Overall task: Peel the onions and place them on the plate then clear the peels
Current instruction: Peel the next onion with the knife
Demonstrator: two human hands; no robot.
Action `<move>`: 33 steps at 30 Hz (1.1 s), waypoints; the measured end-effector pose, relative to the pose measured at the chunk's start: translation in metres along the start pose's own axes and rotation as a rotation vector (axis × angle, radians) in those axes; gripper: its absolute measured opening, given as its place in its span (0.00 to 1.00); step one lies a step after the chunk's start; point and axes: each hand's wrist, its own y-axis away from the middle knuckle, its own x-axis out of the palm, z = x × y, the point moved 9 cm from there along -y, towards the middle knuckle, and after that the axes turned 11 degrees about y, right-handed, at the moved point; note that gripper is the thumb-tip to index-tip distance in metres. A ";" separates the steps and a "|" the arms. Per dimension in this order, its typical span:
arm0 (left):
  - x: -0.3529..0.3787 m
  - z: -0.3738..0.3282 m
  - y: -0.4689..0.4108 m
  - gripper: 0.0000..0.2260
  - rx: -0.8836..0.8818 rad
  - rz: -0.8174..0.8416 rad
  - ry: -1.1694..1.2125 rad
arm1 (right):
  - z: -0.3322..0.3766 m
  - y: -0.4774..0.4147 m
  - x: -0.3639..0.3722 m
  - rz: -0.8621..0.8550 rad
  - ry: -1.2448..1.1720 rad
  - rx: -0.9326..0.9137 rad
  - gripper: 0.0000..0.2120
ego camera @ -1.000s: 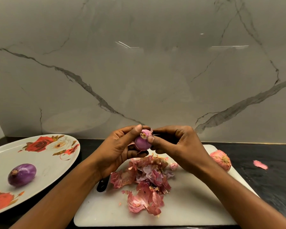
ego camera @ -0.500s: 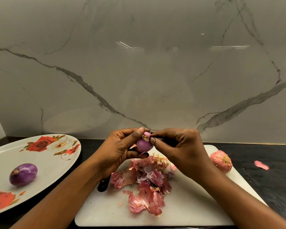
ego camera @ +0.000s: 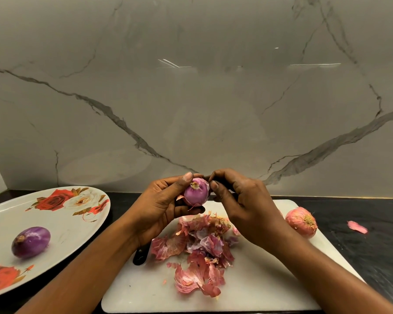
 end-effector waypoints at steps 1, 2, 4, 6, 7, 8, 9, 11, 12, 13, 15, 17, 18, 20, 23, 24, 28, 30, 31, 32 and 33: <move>0.001 0.000 0.000 0.16 -0.001 0.005 0.009 | -0.001 0.000 -0.001 -0.002 -0.022 0.020 0.07; 0.002 0.000 0.001 0.16 -0.003 0.011 0.020 | -0.003 -0.001 -0.001 -0.004 -0.042 0.041 0.07; 0.003 -0.001 0.001 0.17 -0.006 0.021 0.045 | -0.007 -0.001 -0.002 -0.012 -0.068 0.080 0.06; 0.002 -0.002 0.000 0.17 -0.004 0.025 0.075 | -0.011 -0.001 -0.002 -0.016 -0.115 0.127 0.05; 0.001 -0.002 0.000 0.18 -0.002 0.027 0.084 | -0.014 -0.002 -0.002 -0.017 -0.145 0.153 0.05; 0.001 -0.002 0.000 0.18 0.000 0.026 0.087 | -0.016 -0.002 -0.003 -0.021 -0.176 0.177 0.05; 0.000 -0.002 -0.001 0.18 0.002 0.024 0.088 | -0.019 -0.002 -0.004 -0.030 -0.210 0.201 0.05; 0.000 -0.002 -0.001 0.17 0.004 0.018 0.095 | -0.024 -0.002 -0.006 -0.057 -0.293 0.246 0.05; 0.000 -0.002 -0.001 0.18 0.008 0.018 0.094 | -0.026 -0.002 -0.006 -0.063 -0.328 0.259 0.07; 0.000 -0.003 -0.001 0.18 0.014 0.024 0.089 | -0.025 -0.002 -0.006 -0.054 -0.353 0.263 0.11; 0.002 -0.003 -0.001 0.18 0.025 0.046 0.066 | -0.021 -0.001 -0.002 -0.011 -0.374 0.247 0.20; 0.002 -0.003 -0.002 0.18 0.029 0.061 0.054 | -0.016 -0.001 0.002 0.033 -0.375 0.210 0.22; 0.002 -0.003 -0.002 0.18 0.032 0.061 0.054 | -0.015 -0.001 0.002 0.040 -0.371 0.197 0.21; 0.002 -0.004 -0.002 0.18 0.037 0.060 0.058 | -0.016 -0.002 0.000 0.023 -0.360 0.167 0.21; 0.001 -0.004 -0.002 0.18 0.033 0.053 0.065 | -0.012 -0.001 -0.006 -0.042 -0.273 0.098 0.18; 0.000 -0.004 -0.002 0.19 0.034 0.053 0.065 | -0.009 0.000 -0.008 -0.081 -0.197 0.063 0.16; 0.000 -0.002 -0.003 0.18 0.042 0.071 0.041 | -0.003 0.004 -0.013 -0.168 -0.066 0.008 0.14; 0.000 -0.001 -0.003 0.18 0.041 0.078 0.017 | -0.004 0.004 -0.014 -0.152 -0.094 0.042 0.19; 0.000 -0.001 -0.003 0.18 0.038 0.081 0.007 | -0.003 0.004 -0.015 -0.141 -0.080 0.039 0.20; 0.000 0.000 -0.004 0.18 0.035 0.084 -0.001 | -0.001 0.004 -0.015 -0.130 -0.050 0.016 0.18; 0.000 0.001 -0.004 0.18 0.031 0.089 -0.008 | 0.002 0.004 -0.014 -0.122 -0.023 -0.017 0.15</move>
